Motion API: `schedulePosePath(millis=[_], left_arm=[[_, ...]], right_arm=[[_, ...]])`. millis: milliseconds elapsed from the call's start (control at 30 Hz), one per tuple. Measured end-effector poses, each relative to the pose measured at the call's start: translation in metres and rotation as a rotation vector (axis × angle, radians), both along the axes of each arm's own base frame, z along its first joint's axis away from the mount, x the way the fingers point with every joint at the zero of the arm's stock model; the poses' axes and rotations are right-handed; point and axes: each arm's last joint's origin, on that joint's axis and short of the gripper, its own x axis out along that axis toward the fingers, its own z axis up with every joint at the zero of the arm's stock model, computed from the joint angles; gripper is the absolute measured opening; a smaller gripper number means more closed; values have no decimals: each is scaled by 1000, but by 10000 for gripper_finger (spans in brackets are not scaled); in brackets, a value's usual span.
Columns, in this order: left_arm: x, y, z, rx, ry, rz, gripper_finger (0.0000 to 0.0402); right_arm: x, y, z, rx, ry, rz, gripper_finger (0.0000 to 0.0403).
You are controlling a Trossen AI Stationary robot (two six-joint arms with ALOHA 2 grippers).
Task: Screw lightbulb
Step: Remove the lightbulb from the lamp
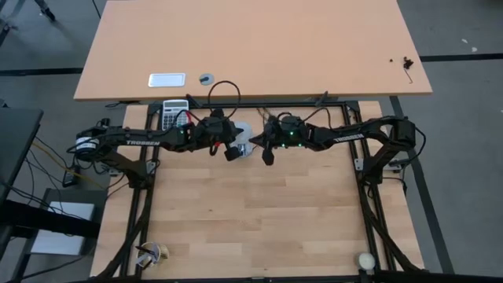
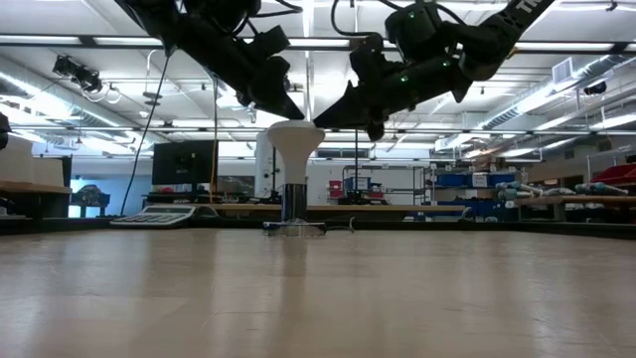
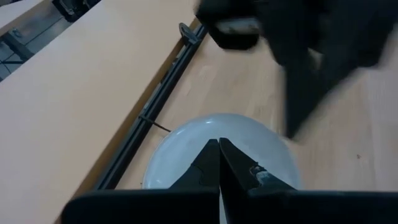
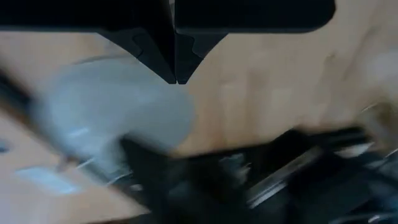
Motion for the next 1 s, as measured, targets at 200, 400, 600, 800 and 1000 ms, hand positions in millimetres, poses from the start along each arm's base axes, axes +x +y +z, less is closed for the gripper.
schedulePosePath(millis=[200,400,600,800,1000], left_arm=[[0,0,1,0,-7,-2,0],[1,0,1,3,-16,-1,0],[1,0,2,4,-23,0,0],[3,1,4,13,-62,-1,0],[3,1,6,17,-75,-1,0]], right_arm=[[2,9,-1,29,-11,105,5],[2,13,3,12,-23,133,7],[0,12,5,2,-14,127,7],[0,12,4,3,-9,125,8],[-1,12,3,-5,1,130,9]])
